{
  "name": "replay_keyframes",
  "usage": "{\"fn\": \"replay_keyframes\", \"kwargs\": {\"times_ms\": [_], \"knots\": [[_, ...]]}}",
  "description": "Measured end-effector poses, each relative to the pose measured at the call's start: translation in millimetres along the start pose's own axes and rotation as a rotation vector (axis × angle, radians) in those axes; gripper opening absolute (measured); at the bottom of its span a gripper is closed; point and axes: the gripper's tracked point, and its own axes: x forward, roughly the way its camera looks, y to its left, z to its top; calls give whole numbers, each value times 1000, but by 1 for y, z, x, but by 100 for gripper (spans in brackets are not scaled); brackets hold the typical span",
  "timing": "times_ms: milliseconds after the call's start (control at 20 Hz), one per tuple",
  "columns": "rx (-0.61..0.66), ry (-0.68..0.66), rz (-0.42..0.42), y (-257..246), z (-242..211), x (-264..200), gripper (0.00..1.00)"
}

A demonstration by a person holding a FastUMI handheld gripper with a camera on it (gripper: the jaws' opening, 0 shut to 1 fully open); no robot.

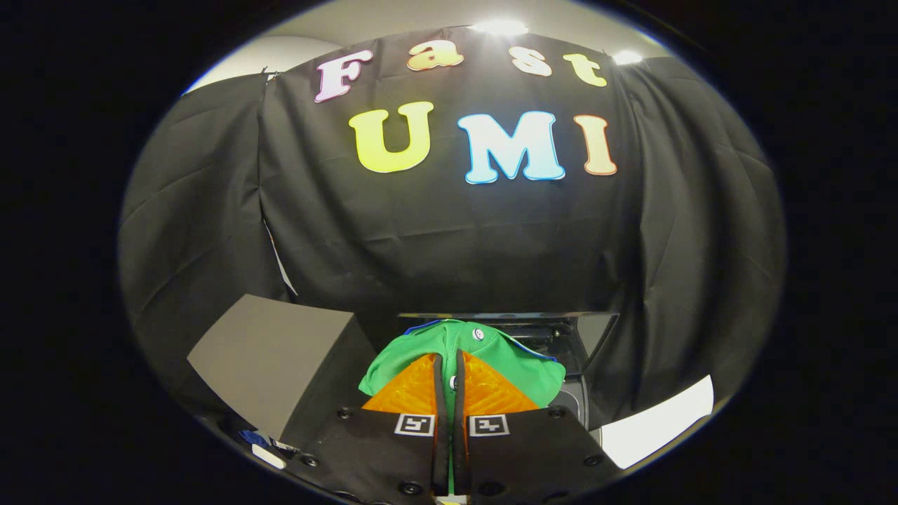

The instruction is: Put the clothes into the washing machine and then close the washing machine lid.

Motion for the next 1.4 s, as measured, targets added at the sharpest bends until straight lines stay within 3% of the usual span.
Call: {"fn": "replay_keyframes", "kwargs": {"times_ms": [650,1400], "knots": [[2,130,5,-36,-74,52,4],[80,277,-67,-77,-140,114,4]]}}
